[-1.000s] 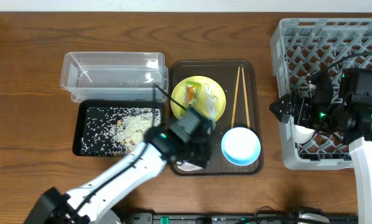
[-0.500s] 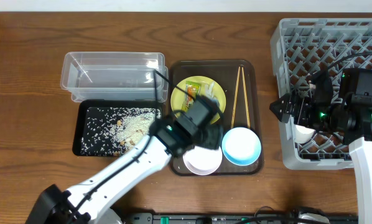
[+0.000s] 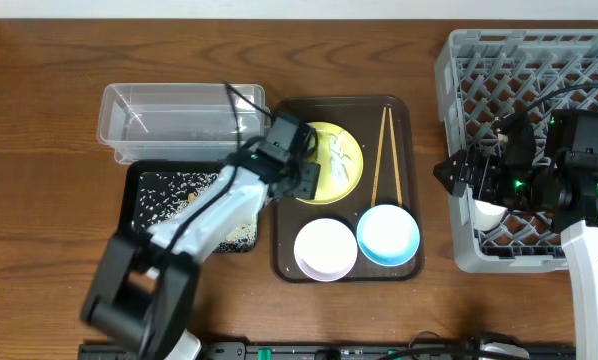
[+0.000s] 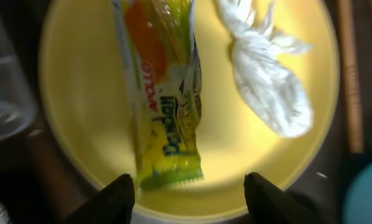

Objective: Sort waste into correct bins and load items into the dishwasher rack
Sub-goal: 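Grasp the yellow snack wrapper on the yellow plate with the left gripper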

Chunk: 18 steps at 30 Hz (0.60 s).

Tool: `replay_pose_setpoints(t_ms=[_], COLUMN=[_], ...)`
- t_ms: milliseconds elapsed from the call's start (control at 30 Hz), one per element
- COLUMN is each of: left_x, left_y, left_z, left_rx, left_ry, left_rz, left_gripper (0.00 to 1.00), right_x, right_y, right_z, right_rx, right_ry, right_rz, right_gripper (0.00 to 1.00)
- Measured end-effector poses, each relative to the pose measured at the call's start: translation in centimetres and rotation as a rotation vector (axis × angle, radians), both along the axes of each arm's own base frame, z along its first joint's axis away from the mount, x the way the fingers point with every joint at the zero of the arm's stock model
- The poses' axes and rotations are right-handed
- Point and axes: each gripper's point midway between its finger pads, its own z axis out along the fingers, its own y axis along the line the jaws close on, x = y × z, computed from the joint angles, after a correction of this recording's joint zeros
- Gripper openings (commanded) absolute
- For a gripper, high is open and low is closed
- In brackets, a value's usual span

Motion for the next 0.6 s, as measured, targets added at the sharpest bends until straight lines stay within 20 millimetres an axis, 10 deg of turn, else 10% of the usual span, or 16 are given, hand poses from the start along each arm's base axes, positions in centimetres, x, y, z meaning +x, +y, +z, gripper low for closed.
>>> replay_pose_setpoints(t_ms=[367,600], left_x=[2.8,2.9], left_y=[-1.4,-0.4], left_z=[-2.1,-3.0], left_rx=[0.006,0.071], left_ry=[-0.067,-0.070], left_rz=[-0.050,-0.049], left_gripper=[0.39,0.56], right_x=[0.0,0.0], right_y=[0.0,0.0], right_z=[0.0,0.0], right_rx=[0.000,0.000], right_ry=[-0.001,0.000], right_rz=[0.000,0.000], right_gripper=[0.99,0.99])
